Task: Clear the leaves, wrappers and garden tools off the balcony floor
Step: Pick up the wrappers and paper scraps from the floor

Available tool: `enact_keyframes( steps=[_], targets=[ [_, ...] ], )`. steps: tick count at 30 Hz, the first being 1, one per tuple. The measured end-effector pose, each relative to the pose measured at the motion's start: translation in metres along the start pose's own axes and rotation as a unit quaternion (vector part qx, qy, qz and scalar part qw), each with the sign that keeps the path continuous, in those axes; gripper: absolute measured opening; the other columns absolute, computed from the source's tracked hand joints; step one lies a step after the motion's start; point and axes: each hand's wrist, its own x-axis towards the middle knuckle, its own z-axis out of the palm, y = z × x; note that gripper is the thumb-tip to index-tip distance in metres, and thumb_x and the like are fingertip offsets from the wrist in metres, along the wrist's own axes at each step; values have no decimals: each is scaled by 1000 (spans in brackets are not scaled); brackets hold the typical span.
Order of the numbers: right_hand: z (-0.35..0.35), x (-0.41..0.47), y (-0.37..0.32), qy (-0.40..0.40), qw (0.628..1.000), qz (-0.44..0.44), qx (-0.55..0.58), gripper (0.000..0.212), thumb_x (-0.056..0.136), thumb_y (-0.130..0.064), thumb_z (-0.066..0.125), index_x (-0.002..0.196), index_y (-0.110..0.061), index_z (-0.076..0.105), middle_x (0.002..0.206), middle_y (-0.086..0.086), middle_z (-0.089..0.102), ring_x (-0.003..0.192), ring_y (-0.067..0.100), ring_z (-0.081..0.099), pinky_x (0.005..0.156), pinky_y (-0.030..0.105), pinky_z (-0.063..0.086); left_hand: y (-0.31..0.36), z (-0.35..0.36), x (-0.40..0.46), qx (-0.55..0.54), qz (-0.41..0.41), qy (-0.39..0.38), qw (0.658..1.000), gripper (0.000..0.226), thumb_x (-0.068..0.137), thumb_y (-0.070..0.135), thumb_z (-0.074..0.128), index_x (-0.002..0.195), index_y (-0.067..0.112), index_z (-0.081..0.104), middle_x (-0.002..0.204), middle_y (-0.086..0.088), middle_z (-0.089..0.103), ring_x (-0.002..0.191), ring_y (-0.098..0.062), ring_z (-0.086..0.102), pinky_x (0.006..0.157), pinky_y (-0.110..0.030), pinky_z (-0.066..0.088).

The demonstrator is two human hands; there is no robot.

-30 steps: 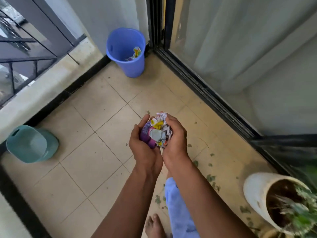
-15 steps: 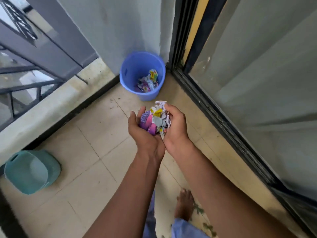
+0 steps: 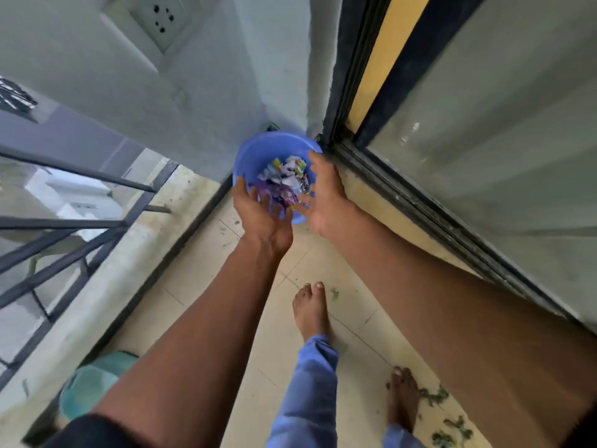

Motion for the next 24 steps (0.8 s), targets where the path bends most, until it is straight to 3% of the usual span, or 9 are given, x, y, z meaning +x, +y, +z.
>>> enact_keyframes(
  steps=[3, 5, 8, 12, 18, 24],
  targets=[
    [-13, 5, -2, 19, 1000, -11, 4, 25, 101, -42, 56, 114, -21, 60, 93, -3, 59, 84, 16, 61, 64, 27, 50, -10, 0, 6, 71, -25, 9, 997, 35, 105, 48, 39, 116, 23, 59, 123, -2, 59, 111, -22, 55, 88, -34, 46],
    [-28, 5, 1, 44, 999, -16, -13, 27, 101, -38, 56, 116, -16, 63, 98, 4, 63, 77, 15, 60, 62, 26, 50, -21, -1, 7, 125, -61, 1, 990, 25, 104, 40, 41, 106, 24, 61, 111, 1, 62, 107, -21, 54, 90, -34, 43],
    [-60, 0, 13, 77, 996, -10, -52, 17, 100, -29, 57, 104, -15, 65, 99, 18, 66, 88, 22, 61, 72, 31, 50, -41, -7, 2, 198, -100, -4, 975, 17, 101, 30, 50, 112, 23, 62, 113, 2, 64, 106, -21, 57, 99, -32, 45],
    [-117, -22, 31, 117, 992, -27, -29, 21, 99, -23, 59, 113, -9, 69, 101, 11, 69, 90, 23, 66, 85, 37, 53, -78, -16, -18, 276, -126, -29, 952, 24, 103, 25, 49, 122, 18, 62, 120, -6, 71, 109, -24, 64, 100, -36, 50],
    [-220, -73, 68, 172, 980, -62, 80, 24, 98, -18, 61, 116, -4, 69, 101, 14, 75, 84, 23, 69, 80, 35, 54, -158, -31, -68, 404, -130, -69, 903, 24, 104, 23, 46, 118, 16, 63, 116, -10, 76, 107, -28, 70, 99, -39, 55],
    [-336, -134, 133, 214, 950, -86, 213, 24, 98, -17, 61, 116, -3, 68, 99, 14, 75, 85, 23, 70, 79, 34, 56, -268, -59, -139, 520, -143, -136, 831, 27, 104, 22, 47, 121, 15, 67, 102, -5, 80, 103, -25, 74, 87, -36, 59]
  ],
)
